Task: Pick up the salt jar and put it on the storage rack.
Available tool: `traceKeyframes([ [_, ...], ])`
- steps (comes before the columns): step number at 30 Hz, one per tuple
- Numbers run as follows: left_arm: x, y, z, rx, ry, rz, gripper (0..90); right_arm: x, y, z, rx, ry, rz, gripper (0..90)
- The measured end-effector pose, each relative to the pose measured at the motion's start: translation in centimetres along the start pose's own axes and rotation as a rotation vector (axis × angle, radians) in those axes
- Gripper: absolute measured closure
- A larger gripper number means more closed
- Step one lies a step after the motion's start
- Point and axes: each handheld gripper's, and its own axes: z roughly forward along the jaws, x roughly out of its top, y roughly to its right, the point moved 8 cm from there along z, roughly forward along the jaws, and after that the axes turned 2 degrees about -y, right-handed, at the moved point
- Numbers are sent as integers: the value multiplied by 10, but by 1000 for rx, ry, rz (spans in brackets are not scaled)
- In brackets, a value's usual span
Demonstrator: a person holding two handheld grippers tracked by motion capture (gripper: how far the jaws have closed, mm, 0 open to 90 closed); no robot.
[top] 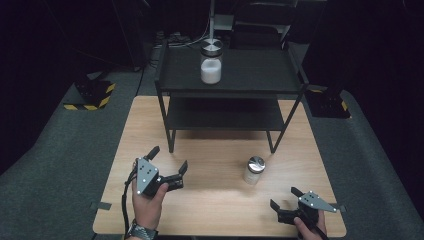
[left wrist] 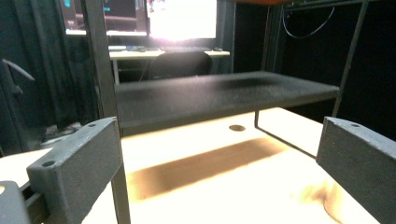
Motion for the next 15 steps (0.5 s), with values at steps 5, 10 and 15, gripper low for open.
traceKeyframes([
  [5,-18,-2,-6,5,-39,-6,5,0,-1,0,-2,3,-5,4],
  [10,-34,-5,-11,7,-77,-4,5,0,-1,0,0,1,-5,4],
  [15,-48,-9,-16,20,-111,-24,5,0,-1,-1,1,1,-2,4],
])
